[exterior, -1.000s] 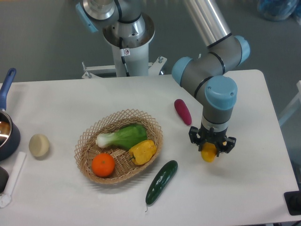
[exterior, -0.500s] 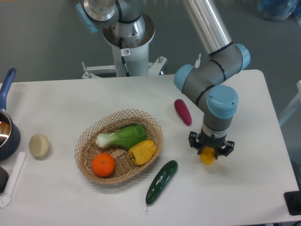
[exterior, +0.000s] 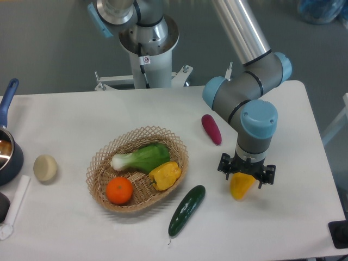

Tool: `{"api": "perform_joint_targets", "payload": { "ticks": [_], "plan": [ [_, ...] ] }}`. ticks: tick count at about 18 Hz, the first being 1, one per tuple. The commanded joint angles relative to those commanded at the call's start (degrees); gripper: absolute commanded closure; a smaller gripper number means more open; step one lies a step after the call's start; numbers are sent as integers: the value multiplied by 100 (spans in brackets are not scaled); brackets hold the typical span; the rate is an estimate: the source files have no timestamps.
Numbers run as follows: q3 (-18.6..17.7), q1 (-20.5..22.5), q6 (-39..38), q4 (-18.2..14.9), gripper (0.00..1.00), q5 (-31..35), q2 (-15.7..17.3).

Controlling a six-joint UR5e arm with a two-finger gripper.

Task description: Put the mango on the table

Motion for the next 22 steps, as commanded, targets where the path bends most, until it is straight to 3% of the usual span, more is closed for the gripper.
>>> {"api": "perform_joint_targets", "payload": {
  "ticks": [3,6,10,13,22],
  "plan": [
    [352,0,52,-17,0,9,325],
    [354,52,366,-96,0,27,764],
    [134,483,1878,-745,0,370,1388],
    [72,764,2581,-1300,0,343,1635],
    [-526,1362,4173,-1345,0,317,2242]
  ]
}}
